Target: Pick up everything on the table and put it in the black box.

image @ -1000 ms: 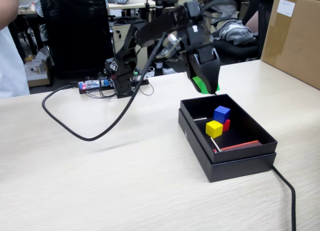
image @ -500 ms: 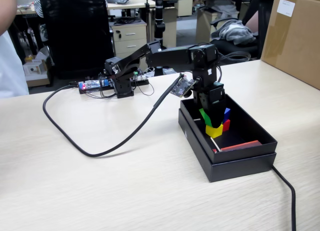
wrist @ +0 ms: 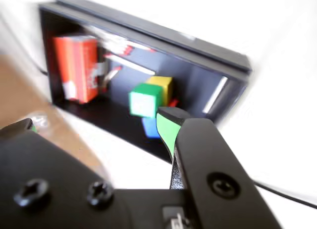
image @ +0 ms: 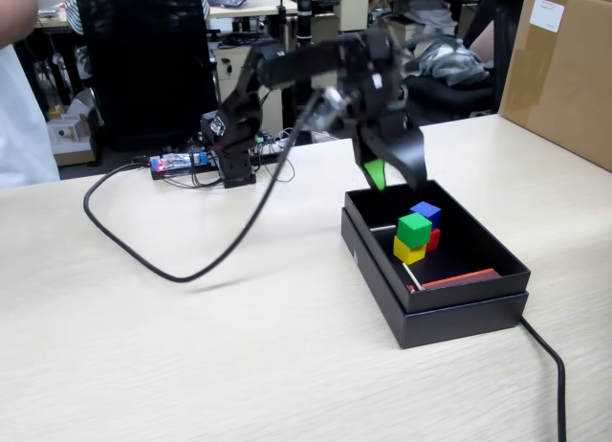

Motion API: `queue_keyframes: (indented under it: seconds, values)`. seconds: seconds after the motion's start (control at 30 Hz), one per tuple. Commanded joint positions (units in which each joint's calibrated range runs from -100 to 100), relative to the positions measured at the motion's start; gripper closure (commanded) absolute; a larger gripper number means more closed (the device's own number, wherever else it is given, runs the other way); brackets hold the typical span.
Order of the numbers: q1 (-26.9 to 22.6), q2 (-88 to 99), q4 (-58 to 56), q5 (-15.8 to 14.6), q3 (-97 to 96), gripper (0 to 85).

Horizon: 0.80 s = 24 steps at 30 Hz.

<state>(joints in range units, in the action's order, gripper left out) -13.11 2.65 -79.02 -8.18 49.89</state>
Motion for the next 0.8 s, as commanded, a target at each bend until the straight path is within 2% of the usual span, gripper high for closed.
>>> queue_keyframes:
  seconds: [0.0,0.13,0.33,0.53,0.63,0.77]
  values:
    - [3.0,27.9,0.4,2.9,-7.0,37.0]
    - [7.7,47.0,4.6,4.8,-23.1,36.8]
    - [12.6,69.8,20.0,8.0,-53.7,37.0]
    - [13.3,87.9,29.6,8.4,-79.4,34.8]
    - [13.2,92.0,37.4,8.4,-88.2,35.6]
    - [13.4,96.1,42.3,8.9,-99.1,35.4]
